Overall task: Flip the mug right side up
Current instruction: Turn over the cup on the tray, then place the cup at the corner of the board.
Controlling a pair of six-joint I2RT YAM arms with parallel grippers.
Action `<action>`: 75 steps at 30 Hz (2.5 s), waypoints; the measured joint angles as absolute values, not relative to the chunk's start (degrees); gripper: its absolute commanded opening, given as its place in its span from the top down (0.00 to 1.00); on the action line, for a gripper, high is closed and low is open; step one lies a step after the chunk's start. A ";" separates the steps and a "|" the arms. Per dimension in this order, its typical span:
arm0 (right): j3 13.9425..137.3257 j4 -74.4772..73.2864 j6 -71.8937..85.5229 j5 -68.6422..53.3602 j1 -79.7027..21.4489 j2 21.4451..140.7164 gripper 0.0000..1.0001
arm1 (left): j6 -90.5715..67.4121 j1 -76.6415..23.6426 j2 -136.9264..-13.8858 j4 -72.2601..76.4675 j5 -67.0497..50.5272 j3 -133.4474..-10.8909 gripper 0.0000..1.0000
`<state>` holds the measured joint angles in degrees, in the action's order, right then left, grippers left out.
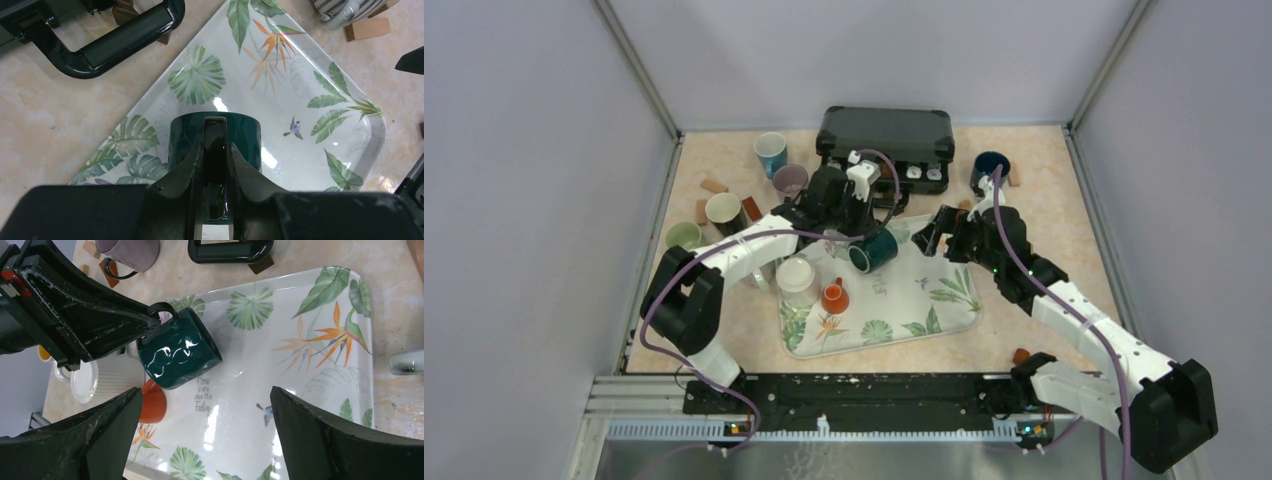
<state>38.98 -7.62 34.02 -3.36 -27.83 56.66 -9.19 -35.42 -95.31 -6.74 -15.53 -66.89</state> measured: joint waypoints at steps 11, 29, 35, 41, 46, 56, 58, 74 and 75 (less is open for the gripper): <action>38.50 -7.66 34.02 -3.33 -27.83 56.62 0.01 | -10.37 -35.94 -93.62 -6.50 -15.62 -64.66 0.71; 38.22 -7.86 34.02 -3.36 -27.83 56.23 0.01 | -10.41 -36.05 -94.65 -14.09 -15.62 -66.67 0.65; 38.22 -8.25 33.91 -3.31 -27.83 55.40 0.01 | -10.41 -36.05 -99.20 -17.67 -15.42 -74.19 0.64; 38.22 -8.60 33.54 -3.16 -27.83 54.70 0.01 | -10.41 -36.05 -103.85 -21.91 -14.61 -79.50 0.62; 38.22 -8.95 33.47 -3.16 -27.83 54.57 0.01 | -10.35 -36.05 -106.17 -24.47 -14.13 -82.94 0.60; 37.82 -9.34 33.45 -3.14 -27.83 54.00 0.01 | -9.17 -36.05 -108.38 -27.83 -13.82 -86.89 0.60; 37.74 -9.41 33.43 -3.14 -27.83 54.00 0.01 | -8.95 -36.05 -108.51 -28.23 -13.85 -87.13 0.60; 37.39 -9.47 33.01 -3.11 -27.83 53.45 0.01 | -8.84 -35.88 -109.67 -28.27 -14.98 -88.42 0.64; 37.39 -9.50 33.01 -3.14 -27.83 53.41 0.01 | -8.84 -35.83 -109.67 -28.25 -15.18 -88.42 0.65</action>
